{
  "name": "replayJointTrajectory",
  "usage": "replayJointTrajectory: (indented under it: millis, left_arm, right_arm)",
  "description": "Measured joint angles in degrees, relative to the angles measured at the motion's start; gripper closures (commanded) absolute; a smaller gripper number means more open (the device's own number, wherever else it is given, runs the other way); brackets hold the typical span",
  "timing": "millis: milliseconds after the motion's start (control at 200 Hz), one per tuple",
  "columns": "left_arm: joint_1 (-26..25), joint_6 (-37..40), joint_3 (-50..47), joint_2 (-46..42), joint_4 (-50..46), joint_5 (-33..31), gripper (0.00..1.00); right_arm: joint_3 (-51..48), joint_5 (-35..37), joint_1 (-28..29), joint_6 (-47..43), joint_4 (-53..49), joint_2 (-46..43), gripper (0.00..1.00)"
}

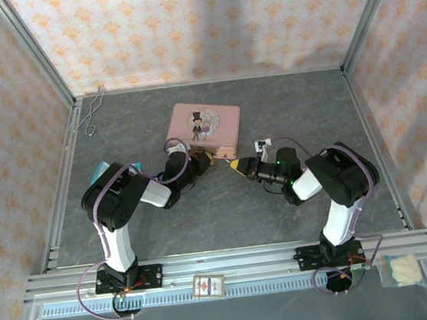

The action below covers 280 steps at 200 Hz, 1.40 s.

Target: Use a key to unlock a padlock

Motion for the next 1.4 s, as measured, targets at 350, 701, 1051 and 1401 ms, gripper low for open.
replayJointTrajectory:
  millis: [350, 701, 1051, 1401]
  left_arm:
    - [0.07, 10.05, 2.43, -2.19, -9.94, 0.15, 0.97]
    - [1.88, 26.01, 15.61, -2.29, -31.93, 7.89, 0.93]
    - [1.88, 27.41, 15.19, -2.34, -36.46, 8.41, 0.63]
    - [0.7, 14.75, 2.67, -6.62, -21.64, 2.67, 0.4]
  right_arm:
    - [-0.22, 0.68, 0.0, -6.62, -11.06, -7.63, 1.0]
    - [2.21, 4.2, 0.0, -16.35, -27.08, -13.03, 1.0]
    - [4.2, 8.94, 0.0, -17.35, -29.4, -12.74, 1.0]
    - [4.42, 10.19, 0.0, -17.35, -29.42, -12.52, 1.0]
